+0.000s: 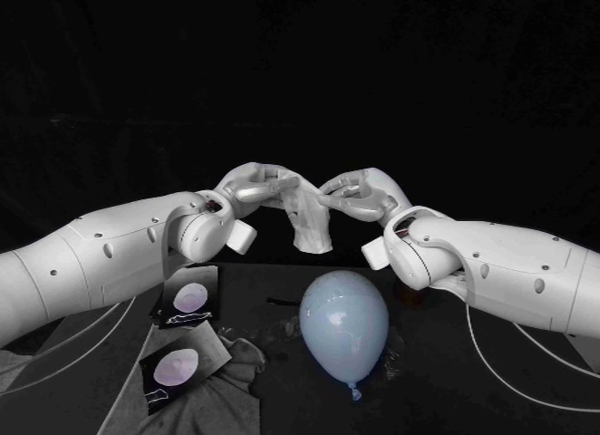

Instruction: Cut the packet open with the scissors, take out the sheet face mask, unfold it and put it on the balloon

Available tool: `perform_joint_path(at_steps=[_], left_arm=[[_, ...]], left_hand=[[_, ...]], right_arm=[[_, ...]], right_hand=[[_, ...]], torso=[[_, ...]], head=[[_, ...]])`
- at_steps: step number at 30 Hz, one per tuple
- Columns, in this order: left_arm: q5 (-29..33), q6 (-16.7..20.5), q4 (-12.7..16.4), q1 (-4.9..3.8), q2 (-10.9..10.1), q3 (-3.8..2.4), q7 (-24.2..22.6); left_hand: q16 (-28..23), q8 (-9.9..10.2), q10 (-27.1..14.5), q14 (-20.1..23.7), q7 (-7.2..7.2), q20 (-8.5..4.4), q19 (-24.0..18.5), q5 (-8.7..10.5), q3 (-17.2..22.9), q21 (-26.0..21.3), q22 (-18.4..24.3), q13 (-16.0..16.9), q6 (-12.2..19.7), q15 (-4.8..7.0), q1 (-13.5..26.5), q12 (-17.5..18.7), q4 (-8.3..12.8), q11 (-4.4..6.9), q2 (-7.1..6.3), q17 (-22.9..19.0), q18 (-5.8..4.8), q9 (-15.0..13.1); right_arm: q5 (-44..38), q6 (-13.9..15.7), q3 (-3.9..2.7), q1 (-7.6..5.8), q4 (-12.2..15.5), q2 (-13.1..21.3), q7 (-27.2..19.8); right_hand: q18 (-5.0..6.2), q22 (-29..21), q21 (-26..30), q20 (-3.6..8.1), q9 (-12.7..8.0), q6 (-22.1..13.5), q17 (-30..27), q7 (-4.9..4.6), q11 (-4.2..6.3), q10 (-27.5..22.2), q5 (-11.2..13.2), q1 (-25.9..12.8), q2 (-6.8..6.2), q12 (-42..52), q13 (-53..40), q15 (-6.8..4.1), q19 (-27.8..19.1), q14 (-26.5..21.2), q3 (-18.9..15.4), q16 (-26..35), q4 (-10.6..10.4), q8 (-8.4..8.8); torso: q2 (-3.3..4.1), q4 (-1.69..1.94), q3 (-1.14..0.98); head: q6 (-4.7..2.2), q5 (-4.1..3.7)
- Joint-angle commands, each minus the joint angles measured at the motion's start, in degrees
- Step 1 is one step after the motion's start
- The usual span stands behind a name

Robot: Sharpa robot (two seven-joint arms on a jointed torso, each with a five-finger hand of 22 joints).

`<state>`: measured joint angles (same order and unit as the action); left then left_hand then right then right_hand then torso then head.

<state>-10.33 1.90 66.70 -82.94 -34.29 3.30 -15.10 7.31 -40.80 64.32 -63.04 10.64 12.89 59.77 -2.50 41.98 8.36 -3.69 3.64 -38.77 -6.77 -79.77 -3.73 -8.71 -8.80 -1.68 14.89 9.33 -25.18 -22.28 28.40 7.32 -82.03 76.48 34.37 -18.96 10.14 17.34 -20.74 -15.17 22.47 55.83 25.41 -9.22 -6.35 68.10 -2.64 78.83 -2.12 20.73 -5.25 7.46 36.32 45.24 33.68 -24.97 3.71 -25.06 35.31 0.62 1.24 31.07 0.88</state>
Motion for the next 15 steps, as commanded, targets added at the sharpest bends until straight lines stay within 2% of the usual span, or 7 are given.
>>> perform_joint_path(at_steps=[1,9,15], left_arm=[[0.8,1.6,-0.1,0.04,0.2,0.04,-1.2],[-0.3,4.2,-0.8,0.45,0.9,0.31,-0.7],[-0.5,6.2,-1.4,0.91,1.5,0.44,1.1]], left_hand=[[-0.4,0.1,0.2,0.5,1.31,0.09,-0.5,-0.28,-0.2,-0.3,-0.1,0.0,-0.4,0.14,-0.3,0.1,0.5,-0.06,-0.44,0.1,1.17,-5.8],[-0.8,2.0,-1.3,1.3,1.99,0.42,-1.4,-0.27,-1.1,-0.6,-0.2,-0.1,0.2,-0.29,-0.9,0.3,1.8,-0.65,-1.88,0.4,1.06,-4.3],[-1.6,5.4,-3.8,2.8,3.02,1.52,-3.7,-0.25,-3.4,-1.7,0.0,-0.1,1.9,-1.11,0.8,0.3,0.9,-1.61,-4.31,0.5,0.84,-1.9]], right_arm=[[0.6,0.1,-0.03,-0.01,0.2,0.0,0.2],[4.6,-0.8,-0.04,-0.15,0.9,0.1,2.1],[7.9,-3.0,-0.05,-0.24,1.0,-0.2,4.5]], right_hand=[[0.39,0.0,-0.4,0.17,0.1,0.0,0.0,0.11,0.56,1.0,-0.1,0.1,0.52,0.2,-0.1,-0.1,0.4,0.3,0.2,0.2,-0.1,-0.2],[0.38,0.3,-0.7,0.21,0.4,-0.1,-0.1,0.07,0.55,1.1,-0.1,-0.2,0.66,0.3,-0.2,-0.12,0.3,0.5,0.5,0.3,0.2,-0.34],[0.37,0.5,-0.9,0.22,0.6,-0.2,-0.2,0.06,0.56,1.2,-0.1,-0.4,0.73,0.4,-0.3,-0.12,0.3,0.6,0.6,0.4,0.3,-0.46]], torso=[[0.02,-0.05,0.0],[0.0,0.04,0.02],[-0.02,0.08,0.04]], head=[[-0.01,-0.13],[0.0,-0.36],[0.06,-0.5]])
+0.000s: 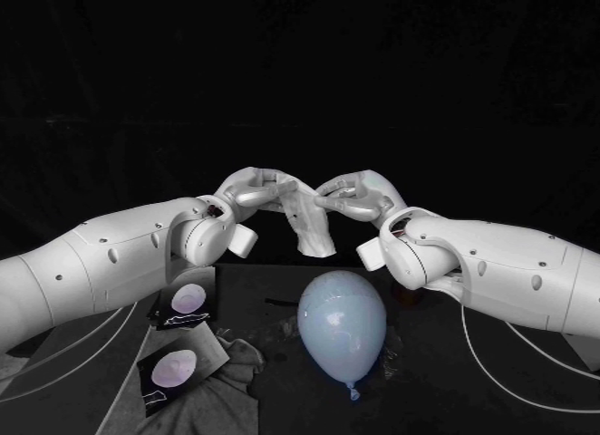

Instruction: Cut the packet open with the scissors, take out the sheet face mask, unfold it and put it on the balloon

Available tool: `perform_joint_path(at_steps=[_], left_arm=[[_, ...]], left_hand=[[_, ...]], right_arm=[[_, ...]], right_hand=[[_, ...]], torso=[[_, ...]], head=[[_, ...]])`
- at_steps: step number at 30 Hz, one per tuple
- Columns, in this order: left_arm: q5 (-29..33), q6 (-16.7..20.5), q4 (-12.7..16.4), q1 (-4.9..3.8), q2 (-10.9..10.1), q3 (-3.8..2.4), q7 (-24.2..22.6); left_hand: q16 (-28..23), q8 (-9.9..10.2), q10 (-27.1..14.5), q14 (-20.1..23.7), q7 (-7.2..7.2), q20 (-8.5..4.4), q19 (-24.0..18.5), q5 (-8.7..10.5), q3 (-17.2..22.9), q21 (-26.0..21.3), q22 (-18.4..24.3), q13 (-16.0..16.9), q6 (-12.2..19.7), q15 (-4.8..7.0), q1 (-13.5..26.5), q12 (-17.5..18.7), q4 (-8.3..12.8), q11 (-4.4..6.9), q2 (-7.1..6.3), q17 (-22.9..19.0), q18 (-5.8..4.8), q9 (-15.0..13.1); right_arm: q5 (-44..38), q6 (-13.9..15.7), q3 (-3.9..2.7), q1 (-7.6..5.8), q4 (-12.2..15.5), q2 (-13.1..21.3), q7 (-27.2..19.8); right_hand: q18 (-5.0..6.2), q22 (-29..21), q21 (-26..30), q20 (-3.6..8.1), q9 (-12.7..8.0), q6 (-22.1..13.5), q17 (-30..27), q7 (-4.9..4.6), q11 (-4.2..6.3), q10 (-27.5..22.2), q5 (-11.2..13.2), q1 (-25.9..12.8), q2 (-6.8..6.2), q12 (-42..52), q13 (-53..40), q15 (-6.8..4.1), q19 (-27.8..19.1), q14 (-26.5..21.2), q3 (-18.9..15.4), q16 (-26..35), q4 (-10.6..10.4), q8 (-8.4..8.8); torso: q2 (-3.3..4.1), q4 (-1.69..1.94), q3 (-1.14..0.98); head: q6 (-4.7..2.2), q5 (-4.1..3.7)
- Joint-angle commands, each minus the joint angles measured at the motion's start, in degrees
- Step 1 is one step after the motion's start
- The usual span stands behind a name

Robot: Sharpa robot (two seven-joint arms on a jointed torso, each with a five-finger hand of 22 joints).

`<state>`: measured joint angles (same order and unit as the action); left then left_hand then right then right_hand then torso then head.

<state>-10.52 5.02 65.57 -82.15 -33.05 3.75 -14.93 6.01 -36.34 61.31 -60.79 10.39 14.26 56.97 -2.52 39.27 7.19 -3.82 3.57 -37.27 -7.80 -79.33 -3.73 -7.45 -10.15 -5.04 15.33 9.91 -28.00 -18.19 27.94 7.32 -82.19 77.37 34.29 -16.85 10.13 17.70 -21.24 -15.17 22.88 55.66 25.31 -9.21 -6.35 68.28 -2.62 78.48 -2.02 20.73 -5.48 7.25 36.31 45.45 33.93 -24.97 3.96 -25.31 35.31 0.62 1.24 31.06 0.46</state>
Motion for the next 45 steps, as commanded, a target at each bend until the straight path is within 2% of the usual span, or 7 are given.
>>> perform_joint_path(at_steps=[1,11,31,34,35,38,45], left_arm=[[-0.4,3.5,-0.3,0.19,0.4,0.02,1.3],[3.6,8.9,-2.5,1.82,1.8,0.35,4.6],[10.4,17.2,-2.2,4.05,0.0,0.37,1.2],[10.6,17.6,0.4,4.23,-1.7,0.35,-2.3],[10.6,17.4,1.0,4.28,-2.0,0.35,-3.0],[9.6,15.2,4.1,4.58,-3.8,0.33,-5.4],[9.3,9.8,8.5,6.79,-4.7,0.29,-7.4]], left_hand=[[-0.4,1.4,-1.4,0.9,3.5,0.37,-1.3,-0.18,-1.1,-0.7,0.1,-0.1,0.8,-0.25,0.8,0.4,-0.6,-0.48,-1.5,0.1,0.2,1.3],[-2.5,6.4,-7.1,8.4,5.1,2.41,-7.9,-0.24,-5.4,-3.5,0.1,0.1,4.6,-2.62,2.7,0.0,-3.2,-2.33,-4.43,-1.5,-0.44,5.8],[-2.2,6.9,-14.1,14.1,6.19,2.42,-19.1,-0.24,-13.3,-3.8,0.6,0.2,10.2,-4.2,2.7,-0.2,-7.7,-3.85,-4.5,-3.4,-2.32,8.3],[-1.4,5.3,-12.7,12.5,5.91,2.34,-16.9,-0.26,-13.6,-3.2,0.3,0.4,7.9,-3.73,1.2,-1.1,-7.5,-3.49,-3.91,-3.2,-2.03,8.1],[-0.6,4.3,-10.8,11.0,5.46,2.23,-10.3,-0.26,-13.6,-1.8,-0.5,0.6,4.7,-3.19,0.4,-2.1,-7.3,-2.83,-3.68,-2.9,-1.24,8.1],[1.9,4.3,-5.9,6.4,3.47,1.97,-6.1,-0.34,-12.9,0.3,-1.1,0.8,-0.6,-1.28,-0.8,-4.0,-7.6,-0.96,-3.34,-2.0,0.67,9.2],[1.0,9.4,-4.8,6.7,3.57,2.17,-6.0,-0.22,-14.5,-0.4,0.1,0.0,-4.1,-1.43,1.5,-1.7,-9.2,-1.0,-4.16,-2.4,0.28,13.0]], right_arm=[[4.4,-2.7,-0.05,-0.08,0.1,-0.2,2.8],[9.7,-3.6,-0.06,-0.11,-0.5,-0.7,5.9],[12.5,-0.5,-0.11,-0.12,-3.3,-0.8,8.2],[12.6,1.5,-0.11,-0.15,-3.4,-0.8,8.1],[12.6,2.0,-0.11,-0.16,-3.4,-0.8,8.1],[12.4,4.3,-0.13,-0.19,-3.6,-0.9,7.3],[7.7,5.9,-0.2,-0.22,-2.7,-1.0,4.6]], right_hand=[[0.38,0.1,-0.4,0.22,0.2,0.0,-0.1,0.05,0.56,1.0,-0.2,-0.1,0.64,0.4,-0.1,0.09,0.2,0.4,0.3,0.4,0.1,-0.23],[0.37,0.5,-0.9,0.26,0.6,-0.2,-0.2,0.08,0.61,1.3,-0.2,-0.6,0.85,0.6,-0.3,0.04,0.0,0.7,0.6,0.5,0.4,-0.53],[0.35,1.1,-1.5,0.31,1.4,-0.5,-0.4,0.13,0.66,1.3,-0.2,-1.2,1.05,0.8,-0.6,-0.01,-0.4,1.0,1.1,0.8,0.9,-1.02],[0.34,1.1,-1.6,0.32,1.5,-0.6,-0.4,0.13,0.65,1.2,-0.2,-1.3,1.06,0.8,-0.6,-0.01,-0.4,1.0,1.1,0.8,1.0,-1.06],[0.34,1.2,-1.7,0.32,1.5,-0.6,-0.5,0.12,0.64,1.2,-0.2,-1.3,1.07,0.8,-0.6,-0.01,-0.5,1.0,1.2,0.9,1.1,-1.09],[0.32,1.3,-1.8,0.32,1.7,-0.7,-0.5,0.1,0.61,1.0,-0.2,-1.4,1.08,0.7,-0.7,0.03,-0.6,1.0,1.4,1.0,1.3,-1.15],[0.28,1.6,-2.1,0.29,1.9,-0.8,-0.6,0.06,0.55,0.7,-0.2,-1.7,1.01,0.5,-0.7,0.1,-1.0,0.8,1.7,1.2,1.6,-1.26]], torso=[[-0.03,0.09,0.02],[0.05,-0.01,0.02],[-0.01,0.05,0.02],[0.02,0.01,0.04],[0.04,0.03,0.06],[0.03,0.1,0.06],[-0.01,0.06,0.13]], head=[[0.09,-0.11],[0.47,-0.39],[1.02,-0.87],[0.92,-0.98],[0.91,-1.0],[0.9,-1.05],[0.69,-1.04]])
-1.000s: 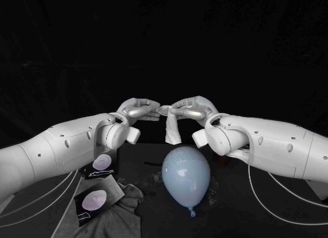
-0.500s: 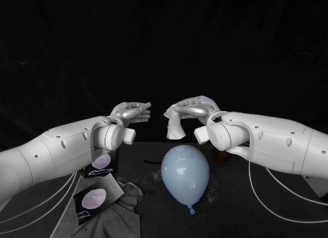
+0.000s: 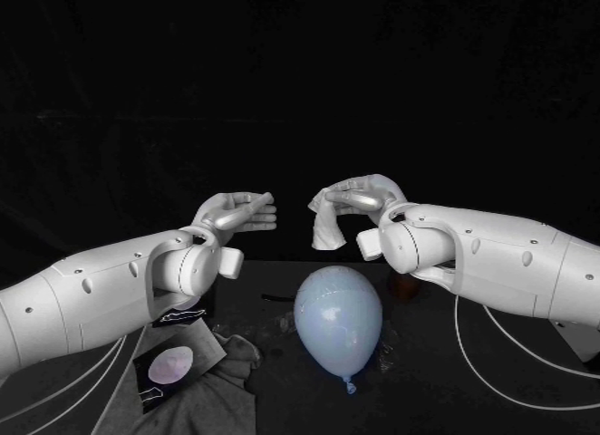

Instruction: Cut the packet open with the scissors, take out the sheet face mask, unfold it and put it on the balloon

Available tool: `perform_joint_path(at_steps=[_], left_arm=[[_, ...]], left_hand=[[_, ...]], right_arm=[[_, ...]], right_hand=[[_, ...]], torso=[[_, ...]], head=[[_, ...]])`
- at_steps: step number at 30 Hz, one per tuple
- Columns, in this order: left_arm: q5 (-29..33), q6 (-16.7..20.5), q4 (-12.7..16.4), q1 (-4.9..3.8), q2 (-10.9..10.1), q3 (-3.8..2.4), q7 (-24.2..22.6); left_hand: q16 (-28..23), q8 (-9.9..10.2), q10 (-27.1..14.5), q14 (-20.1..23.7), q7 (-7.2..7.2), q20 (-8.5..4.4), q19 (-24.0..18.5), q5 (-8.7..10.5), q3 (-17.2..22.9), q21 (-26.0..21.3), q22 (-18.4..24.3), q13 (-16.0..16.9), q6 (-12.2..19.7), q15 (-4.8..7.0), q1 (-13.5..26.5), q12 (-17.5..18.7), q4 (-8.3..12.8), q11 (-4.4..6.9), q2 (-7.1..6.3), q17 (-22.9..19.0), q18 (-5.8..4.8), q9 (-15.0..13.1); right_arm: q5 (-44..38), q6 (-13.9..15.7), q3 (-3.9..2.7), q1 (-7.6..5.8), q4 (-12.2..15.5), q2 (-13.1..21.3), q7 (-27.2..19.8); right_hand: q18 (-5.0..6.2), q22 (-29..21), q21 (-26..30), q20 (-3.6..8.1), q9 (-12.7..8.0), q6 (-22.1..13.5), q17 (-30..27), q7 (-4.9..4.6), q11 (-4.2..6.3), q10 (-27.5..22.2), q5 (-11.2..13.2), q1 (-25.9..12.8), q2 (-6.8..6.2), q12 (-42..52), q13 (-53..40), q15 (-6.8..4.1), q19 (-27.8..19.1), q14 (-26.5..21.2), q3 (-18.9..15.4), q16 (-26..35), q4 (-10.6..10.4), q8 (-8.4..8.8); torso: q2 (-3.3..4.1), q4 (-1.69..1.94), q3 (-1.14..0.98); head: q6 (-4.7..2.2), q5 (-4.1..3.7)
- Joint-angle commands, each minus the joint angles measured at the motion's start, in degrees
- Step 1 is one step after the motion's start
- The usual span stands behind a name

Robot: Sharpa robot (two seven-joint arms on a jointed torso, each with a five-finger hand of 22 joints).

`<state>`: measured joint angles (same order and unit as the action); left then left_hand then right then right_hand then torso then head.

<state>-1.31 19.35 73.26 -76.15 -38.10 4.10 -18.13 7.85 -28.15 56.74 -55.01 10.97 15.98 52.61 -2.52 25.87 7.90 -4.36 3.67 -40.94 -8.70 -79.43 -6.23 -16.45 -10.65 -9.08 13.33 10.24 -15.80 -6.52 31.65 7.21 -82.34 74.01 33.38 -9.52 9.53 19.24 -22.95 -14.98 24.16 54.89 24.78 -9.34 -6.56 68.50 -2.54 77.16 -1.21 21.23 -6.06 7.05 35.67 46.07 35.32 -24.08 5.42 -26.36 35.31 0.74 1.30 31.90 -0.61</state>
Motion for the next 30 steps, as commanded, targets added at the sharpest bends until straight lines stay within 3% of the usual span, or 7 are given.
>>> perform_joint_path(at_steps=[1,2,3,5,11,18,30], left_arm=[[0.6,-5.1,0.9,1.19,0.6,-0.07,-4.6],[1.0,-5.5,0.8,1.49,0.9,-0.08,-4.9],[1.5,-5.8,0.7,1.77,1.2,-0.09,-5.2],[2.6,-6.4,0.3,2.35,2.0,-0.12,-6.0],[4.2,-6.9,-1.5,3.07,4.3,-0.2,-7.7],[4.8,-7.4,-2.2,3.25,5.6,-0.27,-8.3],[5.0,-10.1,-1.7,3.3,6.2,-0.34,-9.6]], left_hand=[[-1.0,1.5,-0.4,1.2,3.07,0.54,-2.2,-0.26,-1.4,-1.5,0.7,-0.1,-0.4,-0.63,2.0,1.0,-0.2,-0.6,-0.08,-0.5,-0.13,1.0],[-1.4,2.2,-0.8,1.7,3.1,0.61,-4.1,-0.24,-2.0,-2.3,0.8,-0.1,-0.1,-0.82,2.8,1.6,-0.2,-0.74,0.17,-0.6,-0.42,1.4],[-2.0,3.4,-1.7,2.7,3.23,0.71,-10.2,-0.27,-3.0,-3.7,1.2,-0.1,0.8,-1.15,4.0,2.4,-0.3,-1.0,0.36,-0.9,-1.06,1.9],[-2.8,4.8,-3.0,3.8,3.41,0.73,-13.2,-0.26,-4.4,-4.4,1.2,-0.1,2.0,-1.62,5.7,2.8,-0.2,-1.38,1.0,-1.3,-1.63,2.6],[-4.2,7.5,-5.6,6.6,2.99,0.73,-16.3,-0.23,-7.5,-4.8,1.3,-0.1,4.4,-2.54,8.2,2.7,-0.3,-2.01,2.56,-2.1,-2.64,3.9],[-4.3,8.7,-7.7,9.6,3.26,0.72,-17.7,-0.23,-9.1,-4.8,1.3,-0.1,5.5,-2.8,8.5,2.8,-0.3,-2.05,3.41,-2.9,-3.13,4.4],[-4.4,10.1,-10.8,14.0,3.37,0.39,-20.6,-0.21,-12.6,-4.9,1.4,-0.2,6.7,-2.91,10.3,2.9,-0.4,-1.88,4.49,-4.0,-1.45,5.0]], right_arm=[[-5.0,2.3,-0.09,-0.07,0.9,-0.1,-3.0],[-5.9,2.3,-0.1,-0.07,1.2,-0.1,-3.2],[-6.7,2.2,-0.1,-0.07,1.4,-0.1,-3.4],[-8.6,2.1,-0.12,-0.07,2.0,-0.1,-3.7],[-12.3,2.0,-0.13,-0.07,3.0,-0.3,-4.1],[-14.4,1.6,-0.13,-0.08,3.5,-0.5,-4.1],[-16.7,0.4,-0.12,-0.09,3.1,-2.1,-3.5]], right_hand=[[0.87,0.1,-0.4,0.08,0.7,-0.1,-0.1,0.17,0.74,0.5,-0.2,-0.4,0.21,0.0,-0.1,0.32,-0.5,0.1,0.3,0.4,0.2,-0.22],[0.86,0.2,-0.4,0.07,0.7,-0.1,-0.1,0.16,0.73,0.5,-0.2,-0.4,0.2,0.0,-0.1,0.33,-0.6,0.1,0.4,0.4,0.3,-0.22],[0.86,0.2,-0.4,0.07,0.7,-0.1,-0.1,0.16,0.73,0.5,-0.2,-0.4,0.2,0.0,-0.1,0.33,-0.6,0.1,0.4,0.4,0.3,-0.22],[0.85,0.2,-0.5,0.06,0.7,-0.1,-0.1,0.15,0.72,0.4,-0.2,-0.5,0.17,-0.1,-0.1,0.36,-0.7,0.1,0.5,0.4,0.4,-0.24],[0.84,0.3,-0.5,0.03,0.8,-0.1,-0.1,0.14,0.7,0.3,-0.2,-0.6,0.12,-0.1,-0.1,0.38,-0.9,0.1,0.5,0.5,0.5,-0.24],[0.84,0.3,-0.5,0.01,0.9,-0.2,-0.2,0.12,0.68,0.3,-0.2,-0.6,0.04,-0.2,-0.1,0.4,-1.1,0.0,0.6,0.5,0.6,-0.25],[0.87,0.7,-0.8,-0.22,1.1,-0.7,-0.3,-0.19,0.38,-0.4,-0.2,-1.3,-0.15,-0.8,0.1,0.63,-2.0,-0.5,0.8,0.9,0.9,-0.04]], torso=[[0.0,-0.08,0.07],[0.02,-0.12,0.07],[0.02,-0.13,0.05],[0.08,-0.18,0.06],[0.04,-0.08,-0.05],[0.05,-0.15,-0.04],[0.04,-0.08,0.04]], head=[[-0.19,0.04],[-0.23,0.09],[-0.24,0.1],[-0.31,0.15],[-0.3,0.15],[-0.28,0.23],[-0.47,0.23]])
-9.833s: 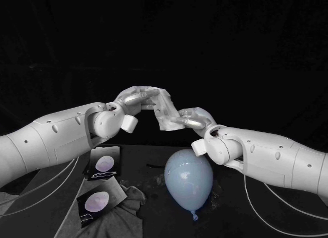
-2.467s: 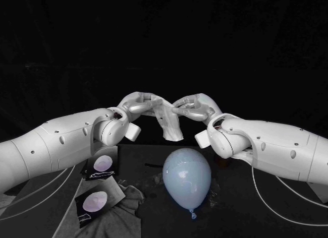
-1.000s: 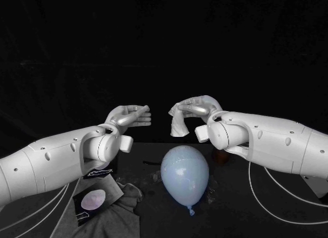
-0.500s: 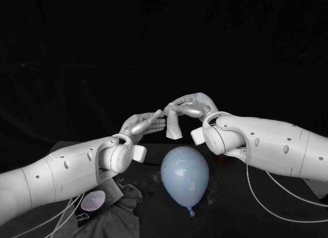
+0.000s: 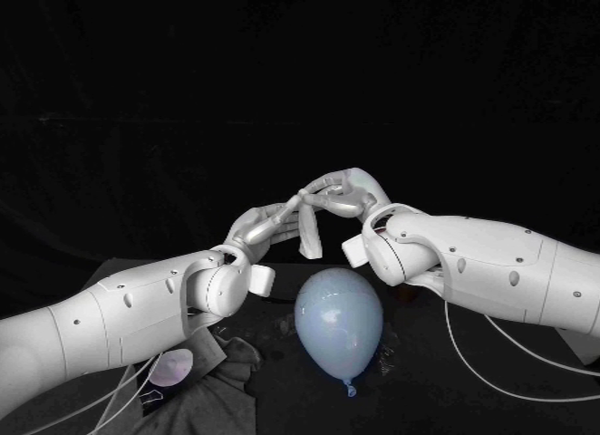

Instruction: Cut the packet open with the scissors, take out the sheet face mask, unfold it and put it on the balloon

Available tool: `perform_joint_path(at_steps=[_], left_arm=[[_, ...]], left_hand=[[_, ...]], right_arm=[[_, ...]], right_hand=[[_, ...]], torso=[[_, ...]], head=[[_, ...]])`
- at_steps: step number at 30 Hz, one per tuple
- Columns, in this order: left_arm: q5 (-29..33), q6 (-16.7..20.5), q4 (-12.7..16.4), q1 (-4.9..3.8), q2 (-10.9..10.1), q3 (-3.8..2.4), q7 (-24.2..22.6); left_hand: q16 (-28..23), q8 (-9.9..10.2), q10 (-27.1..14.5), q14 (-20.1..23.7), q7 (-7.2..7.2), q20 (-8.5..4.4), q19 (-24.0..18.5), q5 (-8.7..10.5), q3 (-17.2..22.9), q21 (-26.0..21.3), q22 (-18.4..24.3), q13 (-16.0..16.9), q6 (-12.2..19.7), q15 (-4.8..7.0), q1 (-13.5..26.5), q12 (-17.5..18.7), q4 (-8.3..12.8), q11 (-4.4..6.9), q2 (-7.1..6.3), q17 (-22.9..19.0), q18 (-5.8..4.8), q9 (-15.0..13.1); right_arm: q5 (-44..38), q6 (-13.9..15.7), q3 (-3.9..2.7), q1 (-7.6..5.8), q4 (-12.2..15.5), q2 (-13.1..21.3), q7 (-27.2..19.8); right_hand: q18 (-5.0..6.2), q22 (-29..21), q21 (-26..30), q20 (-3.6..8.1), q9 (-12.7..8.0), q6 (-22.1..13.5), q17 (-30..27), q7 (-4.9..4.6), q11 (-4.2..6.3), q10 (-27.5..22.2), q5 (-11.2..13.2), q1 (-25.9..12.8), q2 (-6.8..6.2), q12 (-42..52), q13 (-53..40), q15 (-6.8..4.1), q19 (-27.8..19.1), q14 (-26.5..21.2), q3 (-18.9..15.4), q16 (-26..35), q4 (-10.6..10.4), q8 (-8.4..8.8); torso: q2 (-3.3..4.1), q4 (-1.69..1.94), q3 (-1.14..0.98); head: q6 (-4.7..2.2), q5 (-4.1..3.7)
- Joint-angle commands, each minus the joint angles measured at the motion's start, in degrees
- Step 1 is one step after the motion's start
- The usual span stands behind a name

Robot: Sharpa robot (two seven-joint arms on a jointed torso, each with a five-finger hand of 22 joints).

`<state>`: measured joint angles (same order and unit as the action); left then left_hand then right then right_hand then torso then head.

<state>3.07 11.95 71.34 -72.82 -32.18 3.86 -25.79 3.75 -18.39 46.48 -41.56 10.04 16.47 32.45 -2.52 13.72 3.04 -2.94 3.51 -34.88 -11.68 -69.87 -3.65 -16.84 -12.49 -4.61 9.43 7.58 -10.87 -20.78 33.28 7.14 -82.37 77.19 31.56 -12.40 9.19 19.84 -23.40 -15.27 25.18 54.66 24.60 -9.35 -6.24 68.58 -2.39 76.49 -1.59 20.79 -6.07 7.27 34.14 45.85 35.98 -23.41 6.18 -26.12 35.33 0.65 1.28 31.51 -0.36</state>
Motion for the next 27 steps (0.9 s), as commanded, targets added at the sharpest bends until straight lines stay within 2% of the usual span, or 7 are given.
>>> perform_joint_path(at_steps=[1,7,11,14,15,17,27], left_arm=[[0.6,-2.8,0.2,-0.02,0.4,-0.1,-1.8],[1.5,-3.8,-0.2,-0.03,0.8,-0.12,-1.1],[2.0,-4.9,-0.4,-0.03,0.8,-0.13,-0.5],[2.4,-5.6,-0.5,-0.03,0.9,-0.13,0.0],[2.5,-5.9,-0.6,-0.04,1.0,-0.13,0.2],[2.6,-6.2,-0.7,-0.04,1.0,-0.14,0.5],[2.9,-8.0,-0.8,-0.05,1.2,-0.15,1.9]], left_hand=[[-0.3,0.4,-0.7,0.6,4.32,-0.07,-0.6,-0.21,-0.6,-0.1,0.0,-0.1,0.8,0.05,0.8,0.3,0.0,-0.06,0.06,-0.1,1.23,0.2],[-0.2,1.5,-2.7,1.1,4.94,0.23,-0.5,-0.19,-2.8,0.2,-0.1,-0.2,2.2,-0.32,1.9,0.4,0.0,-0.61,0.53,-0.3,1.11,0.6],[0.2,1.6,-2.1,-0.6,5.37,0.35,0.2,-0.19,-4.6,0.5,-0.2,-0.1,2.1,-0.45,2.8,0.2,0.0,-1.09,0.99,0.0,0.49,0.6],[0.3,1.8,-2.2,-0.8,5.58,0.32,0.3,-0.2,-6.0,0.6,-0.2,-0.1,2.1,-0.53,3.4,0.3,-0.1,-1.23,1.11,0.0,0.01,0.7],[0.2,2.1,-2.7,-0.8,5.71,0.28,0.3,-0.19,-7.6,0.6,-0.1,-0.1,2.4,-0.58,4.2,0.4,-0.1,-1.32,1.09,0.0,-0.26,0.8],[0.2,2.2,-2.7,-0.9,5.72,0.25,0.3,-0.2,-8.8,0.5,-0.1,-0.1,2.5,-0.59,4.6,0.4,-0.1,-1.34,1.07,0.0,-0.36,0.8],[0.6,2.5,-2.5,-2.8,5.85,0.21,0.8,-0.23,-13.3,0.6,-0.1,-0.1,2.4,-0.46,5.0,0.3,-0.2,-1.29,0.73,0.3,-0.38,0.9]], right_arm=[[-2.3,-1.3,-0.05,-0.06,-0.1,-0.5,-0.8],[-0.9,-2.7,-0.05,-0.08,-0.4,-1.4,-1.7],[0.8,-4.4,-0.04,-0.12,-0.9,-1.9,-2.2],[1.8,-6.2,-0.03,-0.16,-1.2,-2.3,-2.2],[2.2,-7.1,-0.02,-0.18,-1.4,-2.4,-2.2],[2.5,-7.9,-0.01,-0.2,-1.6,-2.6,-2.1],[3.0,-10.1,0.02,-0.5,-2.9,-3.4,-1.5]], right_hand=[[1.21,0.1,-0.4,0.03,0.1,-0.5,-0.1,-0.24,0.01,-0.7,-0.4,-0.7,0.2,-0.5,0.2,0.45,-0.5,-0.3,0.2,0.3,0.2,-0.22],[1.17,-0.2,0.4,-0.62,-0.1,-2.5,-0.2,-1.16,-1.25,-3.6,-0.3,-3.6,-0.8,-2.9,1.2,1.28,-2.1,-2.6,-1.5,1.2,-1.2,1.08],[0.68,-1.5,2.7,-1.39,-2.1,-6.1,-0.1,-3.24,-3.51,-7.5,-0.4,-12.3,-2.84,-6.1,2.4,2.92,-4.6,-7.5,-6.1,2.7,-9.6,5.41],[0.06,-2.3,4.0,-1.44,-3.2,-6.8,0.3,-4.26,-4.49,-9.1,-0.7,-15.3,-3.06,-7.3,2.4,3.69,-5.6,-9.7,-9.3,2.9,-14.6,7.37],[-0.74,-3.2,5.4,-1.45,-3.9,-7.3,0.7,-5.06,-5.23,-10.5,-2.3,-18.9,-1.93,-8.1,2.4,4.42,-6.9,-12.1,-12.9,3.1,-21.1,8.73],[-1.02,-3.8,6.1,-1.42,-4.3,-7.2,1.1,-5.29,-5.43,-10.8,-3.0,-19.9,-1.03,-8.4,2.3,4.71,-7.4,-13.2,-15.0,2.9,-22.8,9.38],[-1.41,-5.2,7.6,-1.48,-5.6,-6.9,2.4,-5.77,-5.98,-12.1,-2.4,-29.2,4.98,-9.2,2.4,5.15,-7.7,-15.6,-24.0,1.6,-23.1,11.86]], torso=[[0.03,0.05,0.09],[0.03,0.04,0.05],[0.01,0.0,0.04],[0.02,0.01,0.03],[0.01,0.03,0.01],[0.01,0.01,0.0],[0.01,0.01,-0.03]], head=[[-0.12,-0.02],[-0.14,0.01],[-0.18,0.01],[-0.14,0.02],[-0.14,0.07],[-0.19,0.09],[-0.19,0.12]])
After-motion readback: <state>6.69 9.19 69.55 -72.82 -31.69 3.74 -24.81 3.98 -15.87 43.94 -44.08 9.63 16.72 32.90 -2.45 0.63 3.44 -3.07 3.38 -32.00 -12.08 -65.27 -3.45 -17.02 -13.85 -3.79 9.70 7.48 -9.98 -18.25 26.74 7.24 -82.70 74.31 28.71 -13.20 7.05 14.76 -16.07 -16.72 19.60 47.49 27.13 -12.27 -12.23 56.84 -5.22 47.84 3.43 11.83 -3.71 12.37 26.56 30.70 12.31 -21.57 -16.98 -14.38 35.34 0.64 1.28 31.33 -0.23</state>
